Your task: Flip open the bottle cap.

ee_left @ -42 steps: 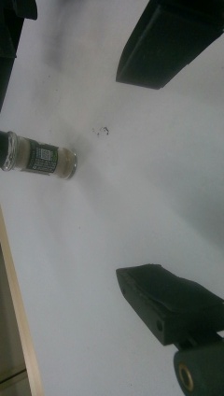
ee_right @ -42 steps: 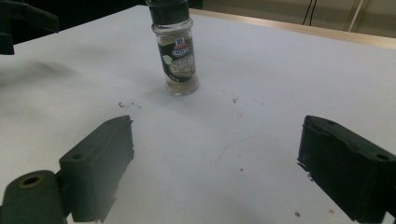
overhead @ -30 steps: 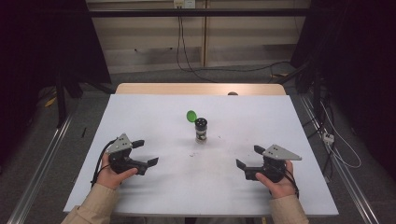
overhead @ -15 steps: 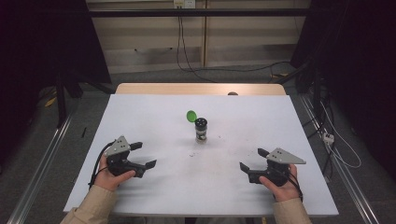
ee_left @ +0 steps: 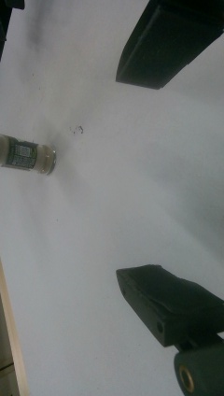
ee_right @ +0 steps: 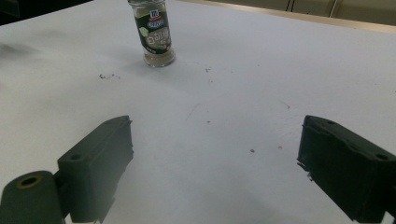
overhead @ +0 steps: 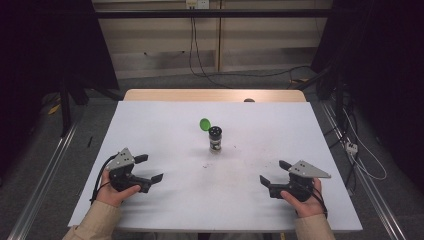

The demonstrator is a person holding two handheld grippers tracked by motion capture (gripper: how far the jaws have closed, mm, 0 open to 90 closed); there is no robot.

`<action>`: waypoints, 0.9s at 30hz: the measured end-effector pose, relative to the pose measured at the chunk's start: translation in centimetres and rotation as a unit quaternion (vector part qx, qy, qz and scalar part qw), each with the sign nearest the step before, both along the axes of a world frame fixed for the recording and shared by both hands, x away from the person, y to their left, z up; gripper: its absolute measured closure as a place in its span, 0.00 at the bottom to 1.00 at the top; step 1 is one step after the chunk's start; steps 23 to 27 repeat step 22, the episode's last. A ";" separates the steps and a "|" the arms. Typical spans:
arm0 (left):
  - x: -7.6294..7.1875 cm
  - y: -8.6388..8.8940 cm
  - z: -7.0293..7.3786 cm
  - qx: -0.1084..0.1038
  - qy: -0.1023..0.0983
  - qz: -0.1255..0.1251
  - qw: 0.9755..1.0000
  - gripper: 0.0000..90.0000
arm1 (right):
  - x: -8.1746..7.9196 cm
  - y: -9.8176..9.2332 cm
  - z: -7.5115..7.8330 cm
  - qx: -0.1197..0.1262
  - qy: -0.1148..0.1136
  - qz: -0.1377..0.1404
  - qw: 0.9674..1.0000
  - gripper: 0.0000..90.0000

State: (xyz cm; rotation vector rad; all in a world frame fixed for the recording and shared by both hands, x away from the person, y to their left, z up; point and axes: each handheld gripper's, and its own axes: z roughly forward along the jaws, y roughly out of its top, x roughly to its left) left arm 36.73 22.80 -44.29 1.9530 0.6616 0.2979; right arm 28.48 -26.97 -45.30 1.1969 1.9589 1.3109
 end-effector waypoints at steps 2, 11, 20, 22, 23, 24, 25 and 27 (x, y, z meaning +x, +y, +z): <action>-0.1 0.2 -0.1 0.004 0.001 0.001 1.000 0.07 | 0.0 -0.1 0.0 -0.002 0.000 0.000 1.000 0.11; -0.3 0.6 -0.2 0.002 0.003 0.005 1.000 0.07 | -0.3 -0.4 -0.2 -0.005 0.001 -0.002 1.000 0.11; -0.2 1.1 -0.5 0.007 0.006 0.016 1.000 0.07 | -0.4 -0.5 -0.4 -0.013 0.002 -0.002 1.000 0.11; -0.1 1.0 -0.7 0.003 0.011 0.022 1.000 0.07 | -0.4 -0.4 -0.4 -0.014 0.002 -0.001 1.000 0.11; -0.1 1.0 -0.7 0.003 0.011 0.022 1.000 0.07 | -0.4 -0.4 -0.4 -0.014 0.002 -0.001 1.000 0.11; -0.1 1.0 -0.7 0.003 0.011 0.022 1.000 0.07 | -0.4 -0.4 -0.4 -0.014 0.002 -0.001 1.000 0.11; -0.1 1.0 -0.7 0.003 0.011 0.022 1.000 0.07 | -0.4 -0.4 -0.4 -0.014 0.002 -0.001 1.000 0.11; -0.1 1.0 -0.7 0.003 0.011 0.022 1.000 0.07 | -0.4 -0.4 -0.4 -0.014 0.002 -0.001 1.000 0.11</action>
